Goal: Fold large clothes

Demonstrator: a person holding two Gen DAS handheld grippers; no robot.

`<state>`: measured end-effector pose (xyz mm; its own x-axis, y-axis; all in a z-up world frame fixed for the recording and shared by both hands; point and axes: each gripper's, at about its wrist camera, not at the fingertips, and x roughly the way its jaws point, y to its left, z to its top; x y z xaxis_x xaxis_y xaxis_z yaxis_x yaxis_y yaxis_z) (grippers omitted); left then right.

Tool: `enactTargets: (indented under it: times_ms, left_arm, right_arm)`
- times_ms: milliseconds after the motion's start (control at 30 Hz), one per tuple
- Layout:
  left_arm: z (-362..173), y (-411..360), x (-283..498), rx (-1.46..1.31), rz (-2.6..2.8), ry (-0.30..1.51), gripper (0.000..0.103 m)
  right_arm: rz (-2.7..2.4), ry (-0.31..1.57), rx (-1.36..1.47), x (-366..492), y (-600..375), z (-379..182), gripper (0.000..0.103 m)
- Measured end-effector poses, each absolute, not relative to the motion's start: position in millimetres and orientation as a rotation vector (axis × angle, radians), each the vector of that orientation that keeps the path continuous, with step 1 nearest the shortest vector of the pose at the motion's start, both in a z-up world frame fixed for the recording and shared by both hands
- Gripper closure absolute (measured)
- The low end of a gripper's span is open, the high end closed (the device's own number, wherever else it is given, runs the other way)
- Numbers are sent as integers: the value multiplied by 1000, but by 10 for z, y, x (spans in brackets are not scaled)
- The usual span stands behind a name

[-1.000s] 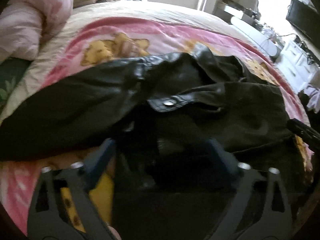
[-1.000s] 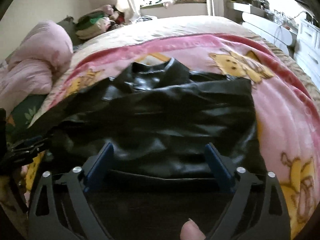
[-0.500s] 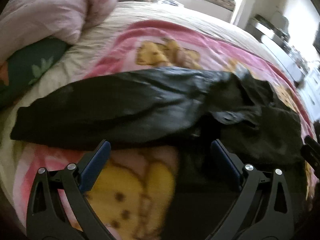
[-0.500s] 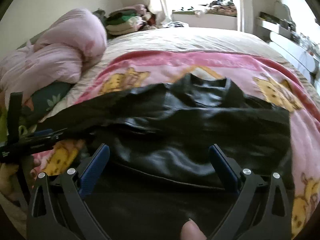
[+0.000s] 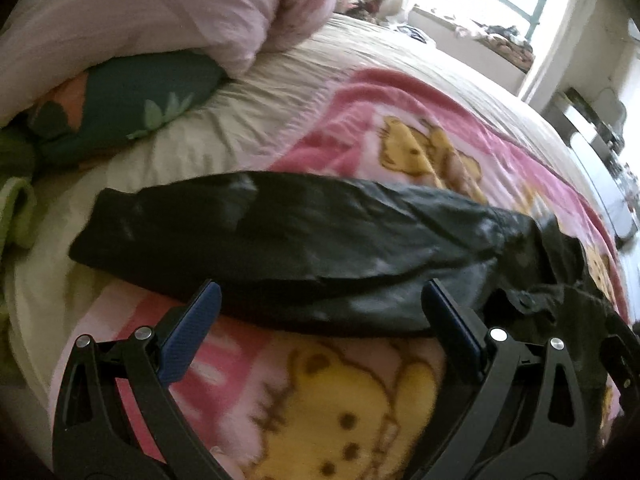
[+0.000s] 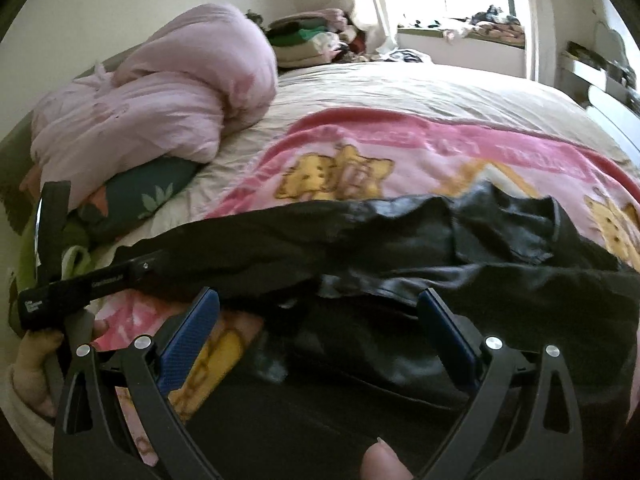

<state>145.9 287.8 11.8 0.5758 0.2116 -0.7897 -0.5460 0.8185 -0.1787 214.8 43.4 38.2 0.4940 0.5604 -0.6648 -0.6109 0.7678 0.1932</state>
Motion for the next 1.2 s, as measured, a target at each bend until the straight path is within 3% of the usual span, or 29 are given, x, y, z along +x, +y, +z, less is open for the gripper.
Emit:
enactTargets:
  times_ms: [400, 833, 1067, 1100, 1167, 1200]
  left_arm:
    - [-14, 3390, 1269, -584, 579, 878, 9]
    - [-394, 3905, 1050, -765, 704, 916, 9]
    - [-629, 4164, 1050, -966, 637, 822, 11]
    - [-628, 4173, 1070, -963, 639, 815, 21]
    - [-596, 4184, 1120, -921, 672, 805, 52]
    - [-585, 4188, 1125, -915, 671, 792, 81]
  right_arm:
    - [786, 782, -110, 2135, 989, 443, 4]
    - [779, 792, -102, 2165, 972, 384, 4]
    - [750, 808, -87, 2181, 777, 319, 4]
    - [748, 806, -87, 2171, 731, 315, 4]
    - [738, 803, -93, 2155, 666, 310, 4]
    - [731, 799, -98, 2145, 614, 305, 4]
